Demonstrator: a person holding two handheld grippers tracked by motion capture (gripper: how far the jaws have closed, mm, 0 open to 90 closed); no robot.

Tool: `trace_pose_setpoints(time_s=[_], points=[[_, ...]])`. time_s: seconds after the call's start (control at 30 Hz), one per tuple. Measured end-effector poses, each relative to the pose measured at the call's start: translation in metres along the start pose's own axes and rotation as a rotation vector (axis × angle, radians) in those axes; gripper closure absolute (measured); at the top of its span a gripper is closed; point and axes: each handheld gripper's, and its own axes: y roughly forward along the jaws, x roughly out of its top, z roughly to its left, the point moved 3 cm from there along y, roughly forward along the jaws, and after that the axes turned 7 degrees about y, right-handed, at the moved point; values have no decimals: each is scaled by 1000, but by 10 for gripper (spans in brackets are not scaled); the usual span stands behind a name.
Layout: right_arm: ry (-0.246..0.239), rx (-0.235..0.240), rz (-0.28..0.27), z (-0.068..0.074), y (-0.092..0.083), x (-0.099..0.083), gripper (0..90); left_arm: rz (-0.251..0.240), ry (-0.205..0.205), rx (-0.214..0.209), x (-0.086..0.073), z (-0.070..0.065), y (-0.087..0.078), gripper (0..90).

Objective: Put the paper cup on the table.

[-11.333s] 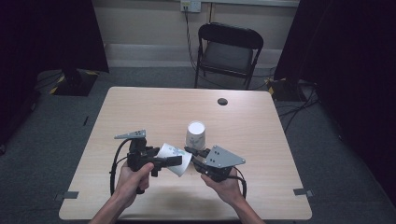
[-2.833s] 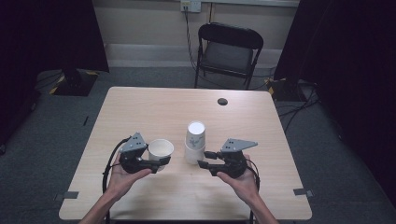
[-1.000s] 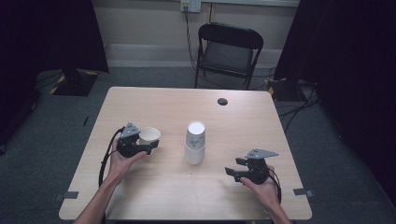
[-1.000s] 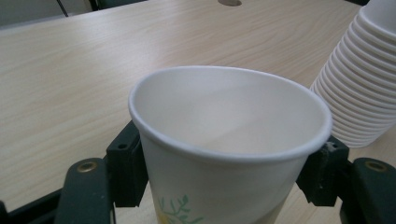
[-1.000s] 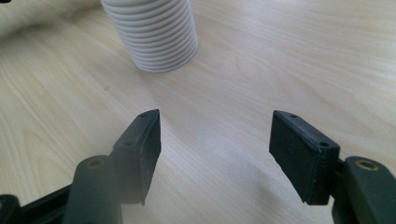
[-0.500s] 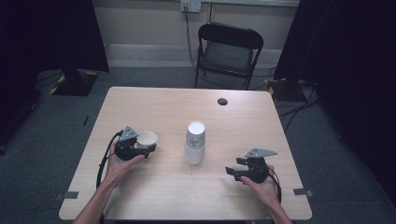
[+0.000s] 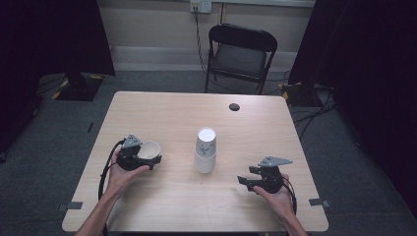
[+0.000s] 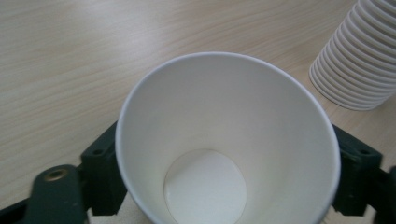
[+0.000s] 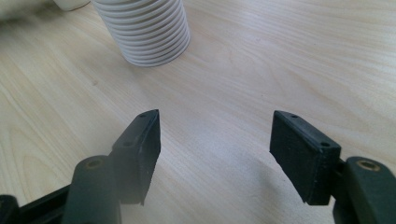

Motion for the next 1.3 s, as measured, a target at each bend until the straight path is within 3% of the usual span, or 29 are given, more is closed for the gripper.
trace_pose_setpoints(time_s=[0.17,0.27,0.37,0.63,0.9,1.0,1.17,1.23,1.3], points=[[-2,-5,-1,0,0,0,342,4,3,19,1,0,-2,158],[-6,-8,-5,2,-2,0,344,-20,-9,19,5,1,-6,158],[-7,-11,-8,2,-3,0,343,1,11,25,5,-1,-8,158],[-1,-18,-10,2,-5,-1,341,18,-3,41,2,0,-14,158],[3,-32,-2,-1,-4,-2,325,75,6,75,-10,-1,-27,158],[15,-43,-1,-4,-5,-5,310,64,-40,82,-17,2,-36,158],[39,-62,4,-10,-8,-10,274,95,-33,98,-30,2,-52,161],[51,-75,17,-12,-9,-12,252,103,-76,101,-37,2,-56,164],[61,-91,24,-15,-11,-15,222,128,-75,110,-43,2,-59,182]])
